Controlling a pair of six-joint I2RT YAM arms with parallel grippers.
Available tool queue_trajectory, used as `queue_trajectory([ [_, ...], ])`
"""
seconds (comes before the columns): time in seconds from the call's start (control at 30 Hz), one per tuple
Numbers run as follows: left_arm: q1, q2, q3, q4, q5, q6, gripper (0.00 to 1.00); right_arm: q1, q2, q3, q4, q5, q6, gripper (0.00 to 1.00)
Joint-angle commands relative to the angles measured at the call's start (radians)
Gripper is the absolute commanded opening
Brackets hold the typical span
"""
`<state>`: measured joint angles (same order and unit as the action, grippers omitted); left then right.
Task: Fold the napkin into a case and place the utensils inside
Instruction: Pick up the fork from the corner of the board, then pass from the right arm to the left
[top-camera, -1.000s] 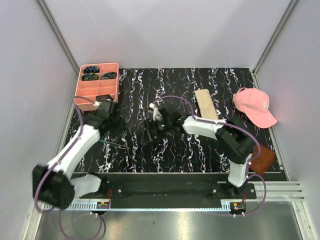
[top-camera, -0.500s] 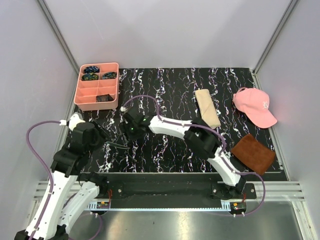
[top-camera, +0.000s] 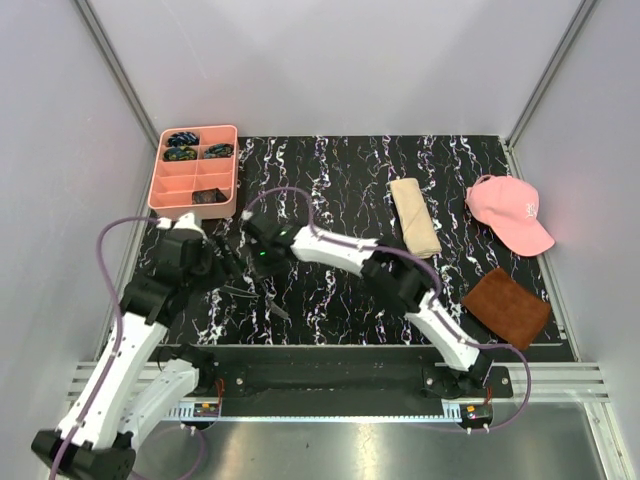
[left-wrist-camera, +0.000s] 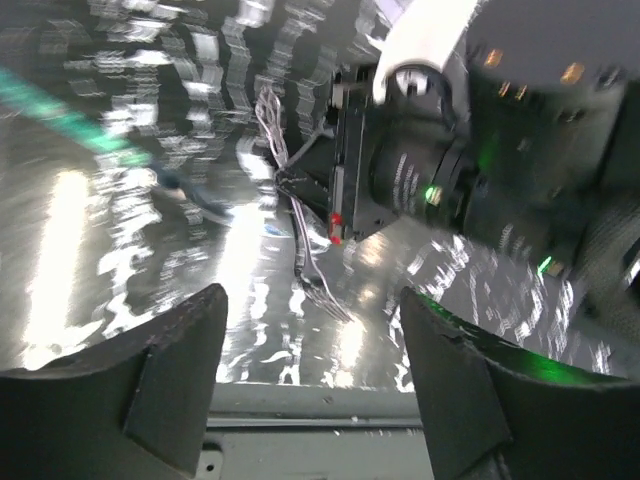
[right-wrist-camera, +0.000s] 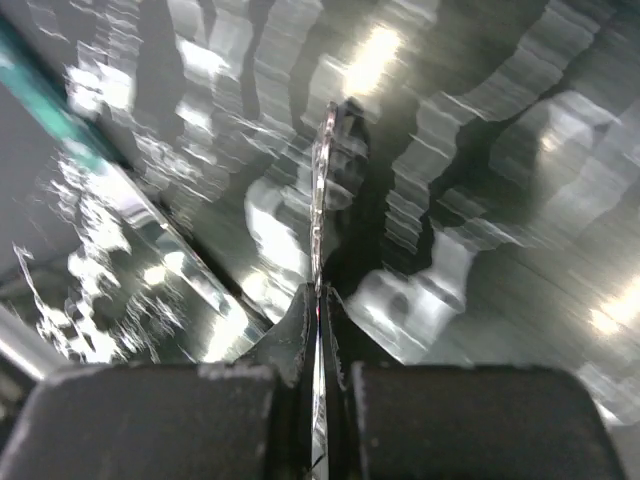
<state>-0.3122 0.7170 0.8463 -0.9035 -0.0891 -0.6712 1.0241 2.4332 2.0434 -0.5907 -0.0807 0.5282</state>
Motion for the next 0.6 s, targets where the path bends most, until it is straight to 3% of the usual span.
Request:
queue_trajectory([
  [0.0, -0.079, 0.07, -0.035, 0.257, 0.21, 0.107, 0.72, -0.166, -0.273, -0.193, 0.033, -0.178, 0.079, 0.0],
  [0.1, -0.221, 0.162, -0.026, 0.366, 0.198, 0.111, 0.73, -0.299, -0.436, -0.383, 0.145, -0.414, 0.128, 0.0],
  [0.2, -0.338, 0.261, 0.0, 0.496, 0.235, 0.12, 0.73, -0.418, -0.577, -0.558, 0.225, -0.558, 0.159, 0.0],
  [0.27, -0.439, 0.307, 0.029, 0.554, 0.181, 0.174, 0.73, -0.472, -0.658, -0.669, 0.255, -0.619, 0.194, 0.0],
  [0.37, -0.618, 0.363, 0.083, 0.61, -0.061, 0.336, 0.68, -0.545, -0.741, -0.788, 0.31, -0.755, 0.243, 0.0],
  [0.53, -0.855, 0.412, 0.042, 0.826, -0.377, 0.641, 0.66, -0.622, -0.841, -0.94, 0.327, -0.794, 0.329, 0.0],
  [0.57, -0.879, 0.415, 0.021, 0.922, -0.418, 0.765, 0.66, -0.63, -0.855, -0.959, 0.333, -0.788, 0.341, 0.0],
])
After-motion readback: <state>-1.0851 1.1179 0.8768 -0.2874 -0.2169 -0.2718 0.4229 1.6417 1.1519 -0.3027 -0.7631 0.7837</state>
